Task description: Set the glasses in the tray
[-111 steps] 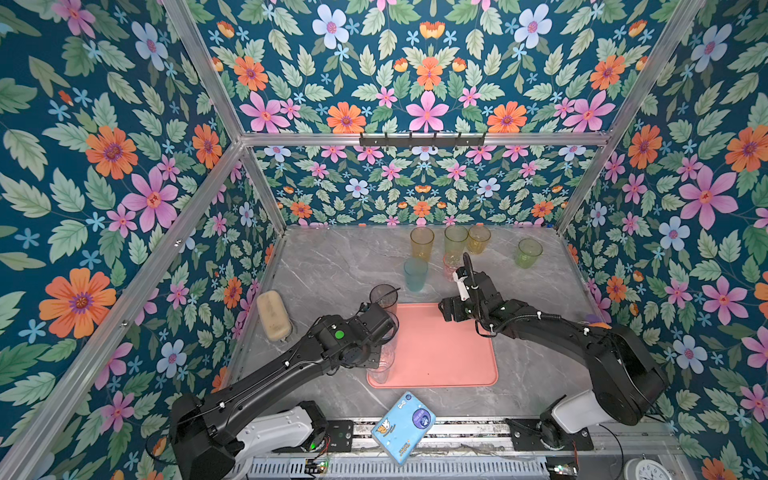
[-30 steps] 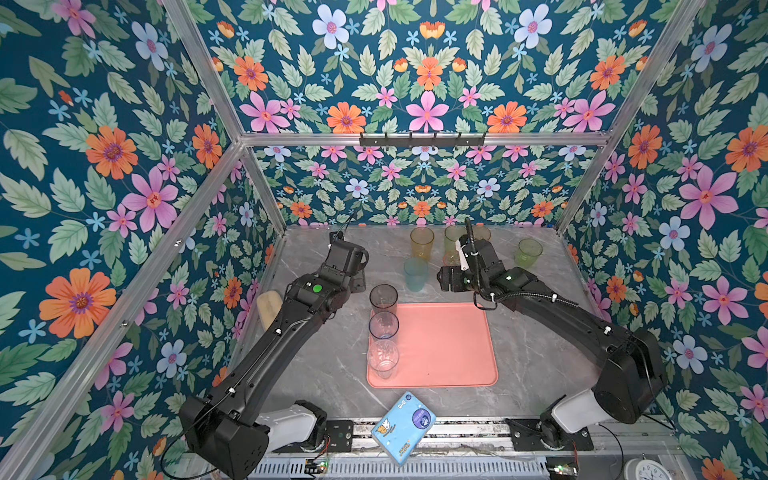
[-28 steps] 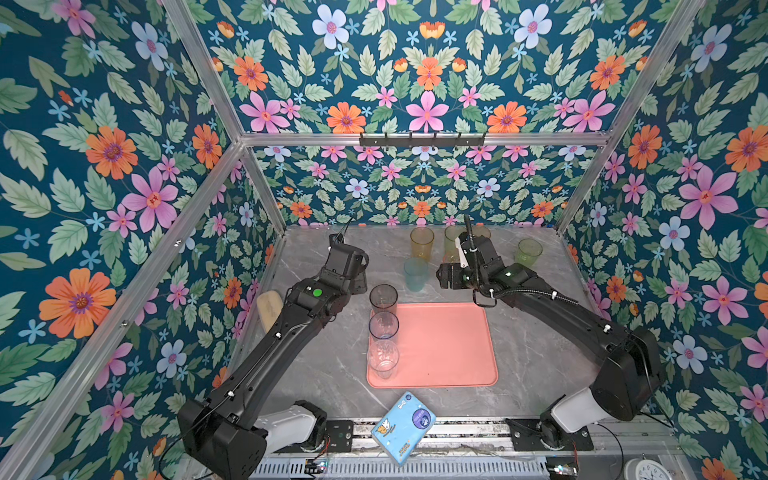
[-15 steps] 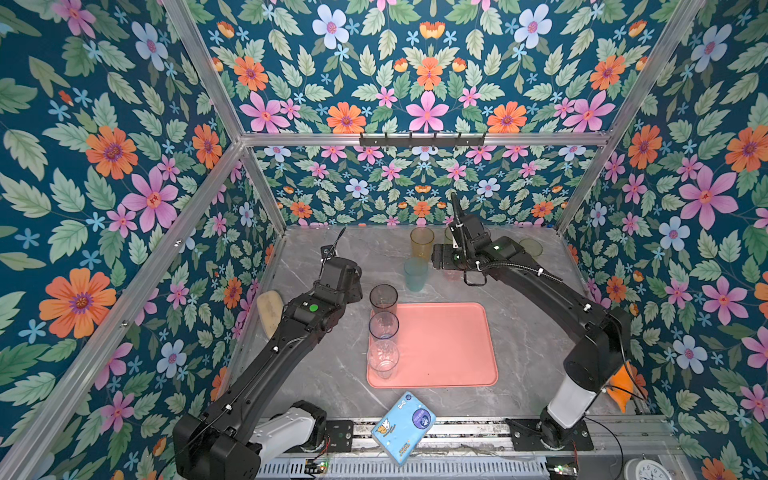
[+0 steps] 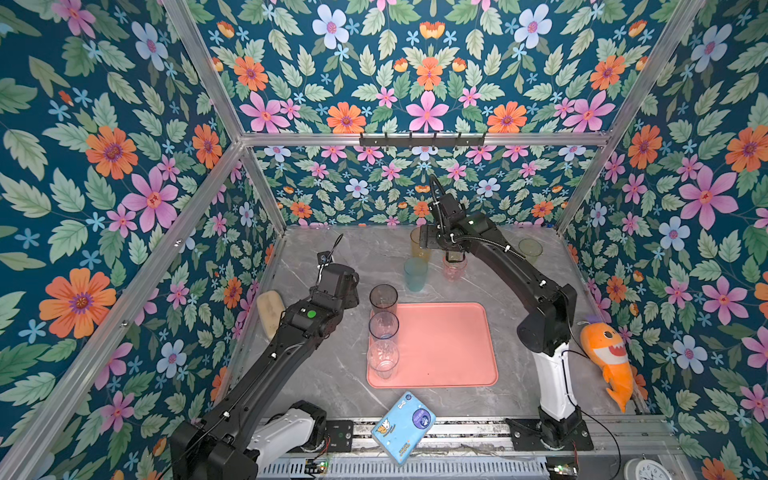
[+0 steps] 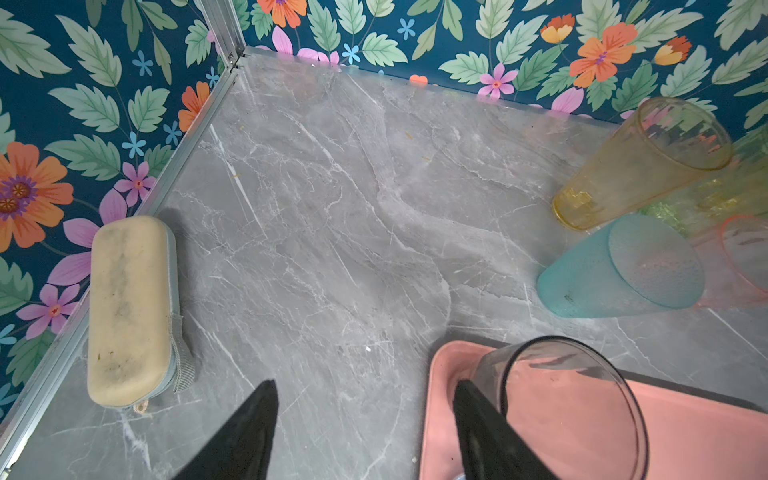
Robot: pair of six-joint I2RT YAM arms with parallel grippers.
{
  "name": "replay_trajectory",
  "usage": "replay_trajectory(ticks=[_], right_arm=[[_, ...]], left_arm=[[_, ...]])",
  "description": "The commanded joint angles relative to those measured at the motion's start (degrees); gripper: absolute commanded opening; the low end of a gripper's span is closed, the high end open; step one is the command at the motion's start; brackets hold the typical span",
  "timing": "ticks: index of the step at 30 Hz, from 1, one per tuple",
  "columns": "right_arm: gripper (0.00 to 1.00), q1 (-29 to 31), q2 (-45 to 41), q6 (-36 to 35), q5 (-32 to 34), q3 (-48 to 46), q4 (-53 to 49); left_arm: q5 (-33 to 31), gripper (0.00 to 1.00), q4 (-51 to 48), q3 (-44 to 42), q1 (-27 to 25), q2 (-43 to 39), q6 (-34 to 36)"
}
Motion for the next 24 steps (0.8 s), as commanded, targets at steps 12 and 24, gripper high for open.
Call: replay_trajectory(ticks=[12, 24], right_arm=[[0.83, -2.1, 11.0, 4.7, 0.1, 12.1, -3.6], [0.71, -2.2, 14.7, 4.3, -4.0, 15.9, -1.4]], left_arm=[[-1.4, 0.71, -1.3, -1.9, 0.2, -1.4, 1.2], [0.3, 0.71, -0.9, -2.1, 0.4, -1.4, 1.2]])
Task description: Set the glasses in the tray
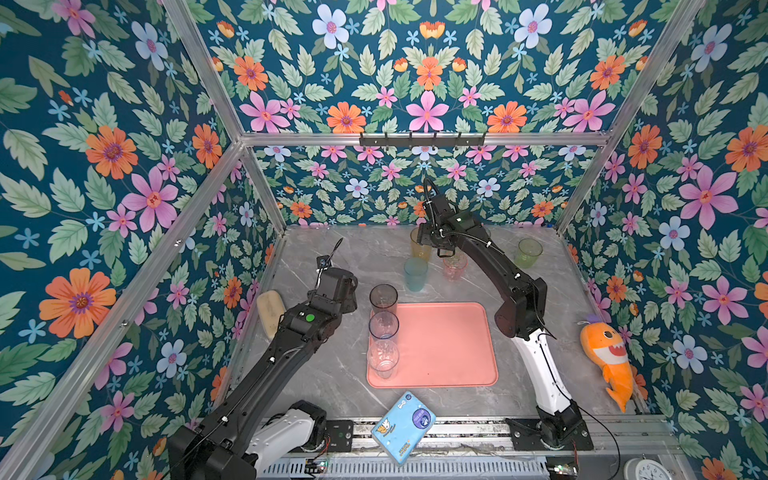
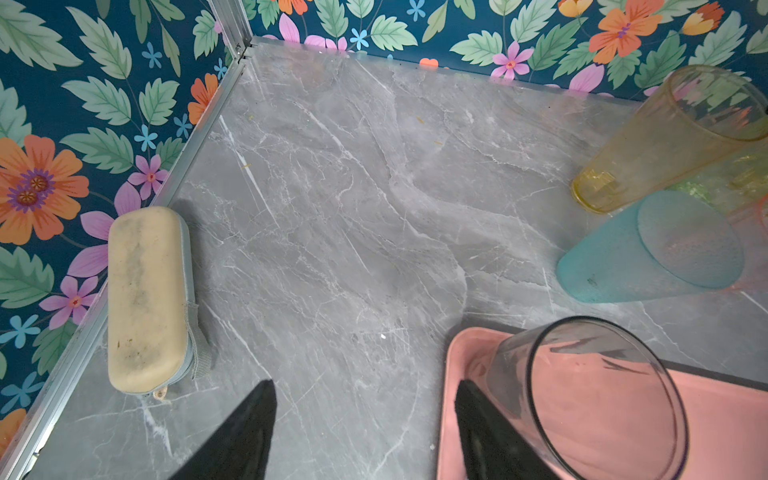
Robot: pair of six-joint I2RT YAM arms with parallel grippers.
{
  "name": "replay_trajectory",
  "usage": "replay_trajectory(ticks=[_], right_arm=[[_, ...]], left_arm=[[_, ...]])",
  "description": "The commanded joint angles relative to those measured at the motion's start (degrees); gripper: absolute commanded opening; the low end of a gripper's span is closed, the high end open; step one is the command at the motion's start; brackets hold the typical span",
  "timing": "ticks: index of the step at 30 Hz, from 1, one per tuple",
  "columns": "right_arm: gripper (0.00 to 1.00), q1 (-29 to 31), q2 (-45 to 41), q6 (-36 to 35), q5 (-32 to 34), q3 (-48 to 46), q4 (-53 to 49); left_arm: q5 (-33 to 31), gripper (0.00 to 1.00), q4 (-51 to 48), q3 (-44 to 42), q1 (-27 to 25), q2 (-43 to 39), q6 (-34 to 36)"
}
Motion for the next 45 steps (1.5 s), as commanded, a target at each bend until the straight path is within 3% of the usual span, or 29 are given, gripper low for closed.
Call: replay_trajectory(ticks=[1, 14, 23, 45], right_arm=[[0.69, 0.0, 0.7, -0.1, -2.2, 1.7, 0.4], [0.64, -0.2, 2.0, -0.4, 1.6, 2.3, 1.8], [0.51, -0.9, 2.9, 0.2, 0.4, 2.2, 3.4], [0.44, -1.5, 5.1, 0.4, 0.8, 1.6, 5.0]], left_arm=[[0.9, 0.71, 0.2, 0.1, 0.1, 0.2, 0.3], [2.4, 0.71, 0.7, -0.3, 0.1, -0.5, 0.3], [2.4, 0.71, -0.4, 0.0, 0.1, -1.5, 0.2], [2.9, 0.71, -1.0, -1.5, 0.1, -2.1, -0.6]])
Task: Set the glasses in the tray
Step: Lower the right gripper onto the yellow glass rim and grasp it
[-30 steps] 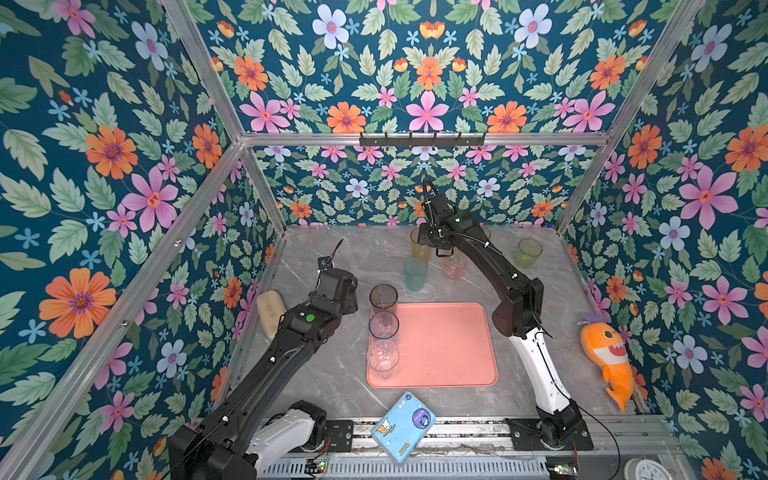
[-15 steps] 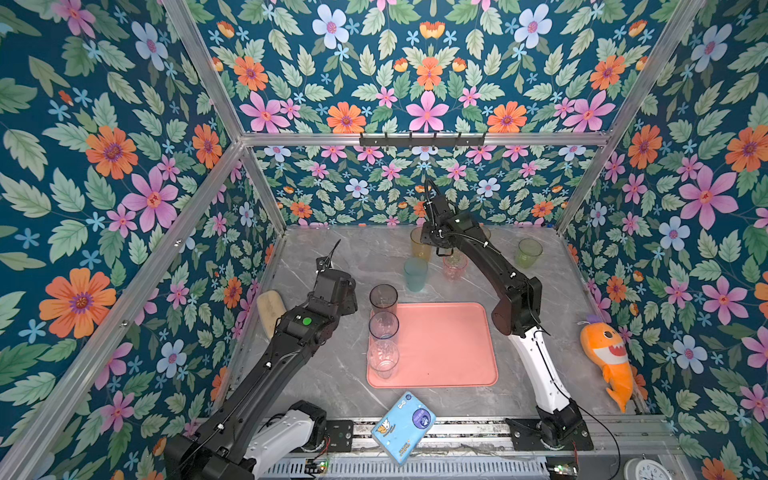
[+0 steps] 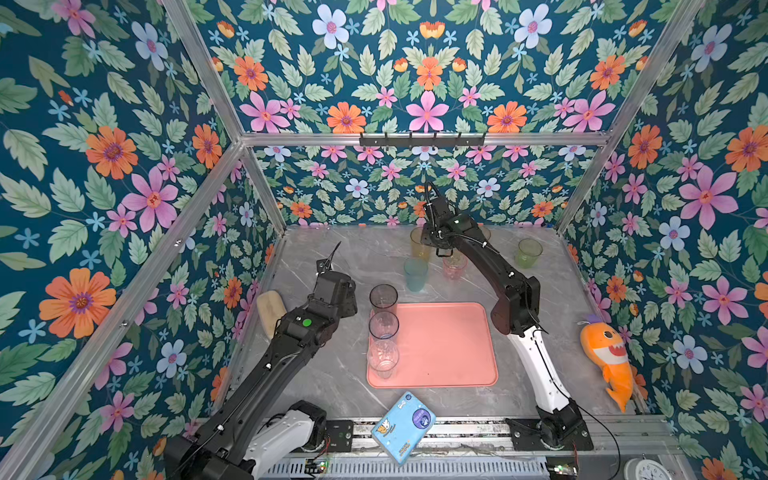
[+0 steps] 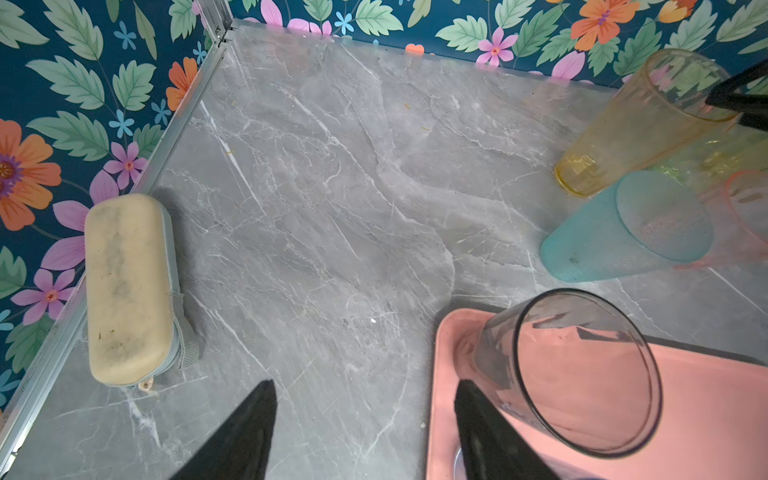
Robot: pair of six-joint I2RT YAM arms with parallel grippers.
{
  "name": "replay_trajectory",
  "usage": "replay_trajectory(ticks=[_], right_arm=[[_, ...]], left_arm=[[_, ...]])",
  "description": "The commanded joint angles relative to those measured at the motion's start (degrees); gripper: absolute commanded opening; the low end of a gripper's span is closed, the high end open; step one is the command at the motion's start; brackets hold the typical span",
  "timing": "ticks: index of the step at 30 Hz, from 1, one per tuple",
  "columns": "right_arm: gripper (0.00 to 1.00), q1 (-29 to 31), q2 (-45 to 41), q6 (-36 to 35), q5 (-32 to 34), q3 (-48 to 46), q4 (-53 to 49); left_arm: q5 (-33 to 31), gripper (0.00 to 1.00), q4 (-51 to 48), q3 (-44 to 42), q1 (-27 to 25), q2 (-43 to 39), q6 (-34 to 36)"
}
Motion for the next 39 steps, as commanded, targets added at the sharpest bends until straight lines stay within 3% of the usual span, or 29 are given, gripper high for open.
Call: replay_trajectory(ticks=[1, 14, 39], right_arm=[[0.43, -0.1, 0.7, 0.4, 0.3, -0.2, 1.0], [0.36, -0.8, 2.0, 0.6, -1.2, -0.2, 2.1], [0.06, -1.6, 1.3, -1.6, -1.4, -1.4, 1.8]], left_arm=[[0.2, 0.71, -0.1, -0.2, 0.1, 0.2, -0.6], [0.8, 0.71, 0.0, -0.3, 0.1, 0.7, -0.9], [1.9, 0.7, -3.0, -4.7, 0.1, -0.5, -2.3]])
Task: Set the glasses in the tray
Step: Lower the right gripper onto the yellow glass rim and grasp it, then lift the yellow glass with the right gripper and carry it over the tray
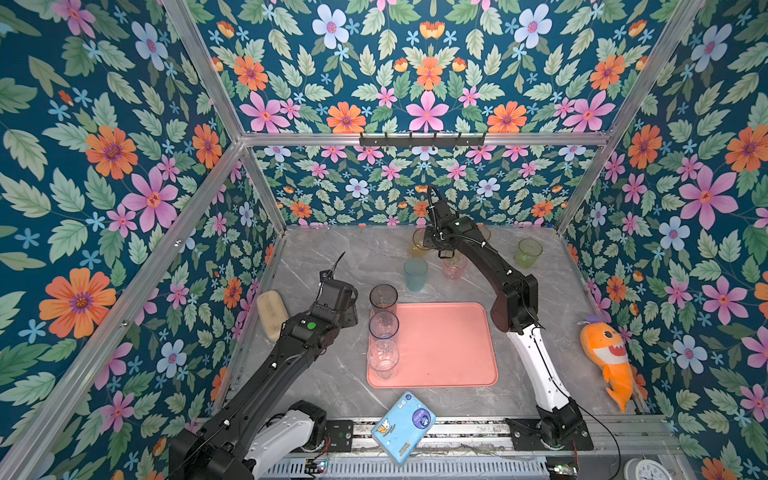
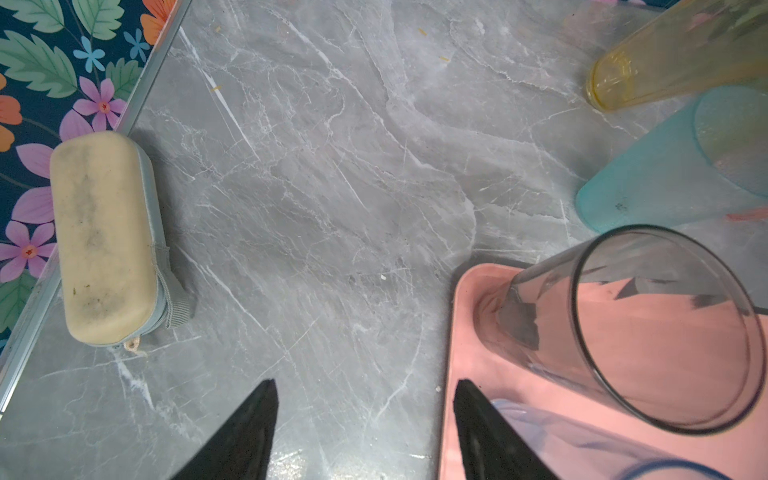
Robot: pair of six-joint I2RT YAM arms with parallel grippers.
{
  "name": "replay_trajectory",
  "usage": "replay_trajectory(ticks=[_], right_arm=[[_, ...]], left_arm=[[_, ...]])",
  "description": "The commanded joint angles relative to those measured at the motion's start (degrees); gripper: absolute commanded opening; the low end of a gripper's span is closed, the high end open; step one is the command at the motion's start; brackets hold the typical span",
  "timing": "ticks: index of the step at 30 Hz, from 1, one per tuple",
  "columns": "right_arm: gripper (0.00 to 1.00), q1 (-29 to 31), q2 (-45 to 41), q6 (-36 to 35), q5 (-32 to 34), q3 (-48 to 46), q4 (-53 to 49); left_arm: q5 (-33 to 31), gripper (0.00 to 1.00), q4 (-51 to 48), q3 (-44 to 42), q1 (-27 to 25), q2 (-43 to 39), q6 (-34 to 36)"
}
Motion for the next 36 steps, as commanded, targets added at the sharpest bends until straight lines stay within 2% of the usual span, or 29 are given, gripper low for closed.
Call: replay_trajectory(ticks=[1, 6, 17, 30, 36], right_arm=[[0.05, 0.1, -0.9, -0.2, 0.3, -0.1, -0.3], [0.0, 0.1, -2.6, -0.6, 0.2, -1.2, -0.5], [0.0, 0.3, -8.9, -2.9, -0.1, -3.1, -4.1], [0.0, 3.1, -18.3, -7.3, 3.8, -4.5, -10.2], [0.0, 4.4, -21.9, -10.0, 3.2, -6.2, -12.8]], left_arm=[[0.0, 0.7, -1.0, 0.0, 0.0, -0.3, -0.5], [0.1, 0.7, -1.1, 0.1, 0.0, -0.1, -0.5], [0.8, 0.7, -0.3, 0.6, 0.0, 0.8, -0.6], [0.5, 0.7, 1.2, 1.4, 0.0, 2.7, 0.4], [-0.1, 0.7, 2.5, 1.6, 0.0, 3.0, 0.3]])
